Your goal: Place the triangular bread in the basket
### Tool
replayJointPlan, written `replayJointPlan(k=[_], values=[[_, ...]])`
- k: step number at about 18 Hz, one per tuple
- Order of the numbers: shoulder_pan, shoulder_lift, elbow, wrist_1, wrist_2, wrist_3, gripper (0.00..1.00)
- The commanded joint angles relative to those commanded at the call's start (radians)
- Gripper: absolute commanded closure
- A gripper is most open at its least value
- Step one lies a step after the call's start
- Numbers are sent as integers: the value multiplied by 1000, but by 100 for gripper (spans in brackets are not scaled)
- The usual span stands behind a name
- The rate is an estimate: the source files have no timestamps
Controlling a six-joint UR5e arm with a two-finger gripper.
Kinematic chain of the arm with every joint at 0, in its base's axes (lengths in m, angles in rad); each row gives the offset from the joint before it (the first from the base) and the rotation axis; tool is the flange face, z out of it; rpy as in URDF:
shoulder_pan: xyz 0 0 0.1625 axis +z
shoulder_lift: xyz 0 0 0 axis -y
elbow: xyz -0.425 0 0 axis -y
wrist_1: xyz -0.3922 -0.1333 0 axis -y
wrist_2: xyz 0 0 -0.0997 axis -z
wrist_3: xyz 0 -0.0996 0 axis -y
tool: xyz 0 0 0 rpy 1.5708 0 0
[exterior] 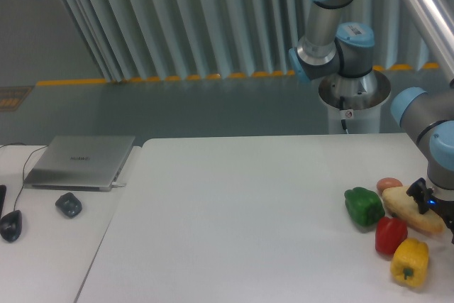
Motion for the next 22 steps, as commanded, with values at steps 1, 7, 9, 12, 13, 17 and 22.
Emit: replayJointPlan(k=[1, 7, 9, 12, 13, 17, 22], values=[[2, -3, 0, -2, 2, 0, 0], [2, -2, -5, -11, 3, 2, 35], [2, 5, -2, -15, 3, 2, 63], [0, 8, 8, -41, 3, 0, 89], [0, 9, 8, -43, 5, 0, 100], [-6, 11, 5, -41, 5, -12, 100], [5, 31, 47, -93, -5, -9, 100]])
